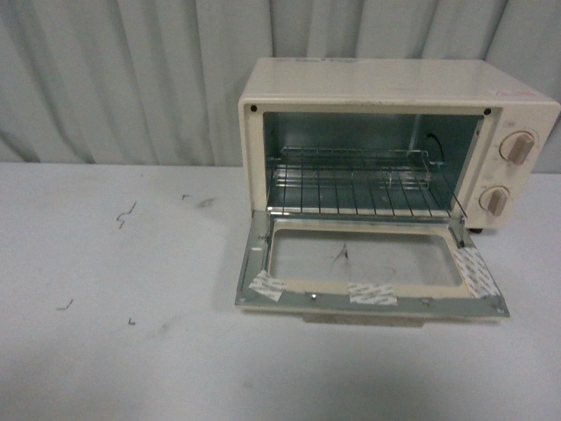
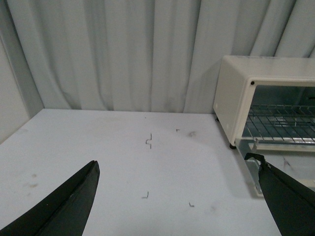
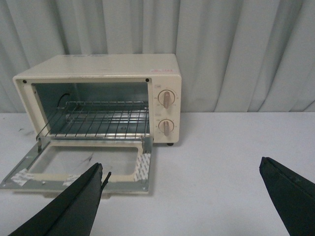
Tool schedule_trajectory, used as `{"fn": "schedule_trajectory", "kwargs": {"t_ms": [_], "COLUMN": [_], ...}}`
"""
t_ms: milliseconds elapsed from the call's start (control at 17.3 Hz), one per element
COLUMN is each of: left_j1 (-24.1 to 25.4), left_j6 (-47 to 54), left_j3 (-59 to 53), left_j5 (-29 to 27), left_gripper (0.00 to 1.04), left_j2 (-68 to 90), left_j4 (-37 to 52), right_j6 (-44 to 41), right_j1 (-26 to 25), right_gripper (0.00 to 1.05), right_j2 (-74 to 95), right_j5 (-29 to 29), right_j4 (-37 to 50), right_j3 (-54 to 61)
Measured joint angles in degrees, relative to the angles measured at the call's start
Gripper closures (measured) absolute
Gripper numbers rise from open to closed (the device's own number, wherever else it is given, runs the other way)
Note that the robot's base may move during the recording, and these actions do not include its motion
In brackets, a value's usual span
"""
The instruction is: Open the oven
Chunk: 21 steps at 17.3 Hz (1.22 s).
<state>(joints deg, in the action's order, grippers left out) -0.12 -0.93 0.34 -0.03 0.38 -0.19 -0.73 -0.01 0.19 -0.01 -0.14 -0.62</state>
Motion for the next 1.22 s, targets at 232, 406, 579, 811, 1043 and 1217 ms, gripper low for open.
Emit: {"fn": "schedule_trajectory", "kwargs": {"t_ms": [232, 406, 579, 811, 1043, 1217], "left_j1": [0.0, 0.0, 0.0, 0.0, 0.0, 0.0], "left_j6": [0.0, 0.0, 0.0, 0.0, 0.0, 0.0], "left_j3": [0.0, 0.0, 0.0, 0.0, 0.0, 0.0], "left_j5": [0.0, 0.0, 0.0, 0.0, 0.0, 0.0], "left_gripper": [0.07, 0.07, 0.07, 0.07, 0.07, 0.07], "left_j2": [0.0, 0.0, 0.0, 0.0, 0.0, 0.0], "left_j4": [0.2, 0.1, 0.1, 0.0, 0.0, 0.0], "right_j6": [0.0, 0.0, 0.1, 0.1, 0.1, 0.1], "right_j1": [0.0, 0.0, 0.0, 0.0, 0.0, 0.0], "right_gripper": [0.06, 0.06, 0.06, 0.06, 0.06, 0.06], "right_j2": [0.0, 0.0, 0.0, 0.0, 0.0, 0.0], "right_j5": [0.0, 0.0, 0.0, 0.0, 0.0, 0.0], "right_j4": [0.0, -0.2, -0.1, -0.1, 0.0, 0.0], "right_j3": [0.0, 0.0, 0.0, 0.0, 0.0, 0.0]}}
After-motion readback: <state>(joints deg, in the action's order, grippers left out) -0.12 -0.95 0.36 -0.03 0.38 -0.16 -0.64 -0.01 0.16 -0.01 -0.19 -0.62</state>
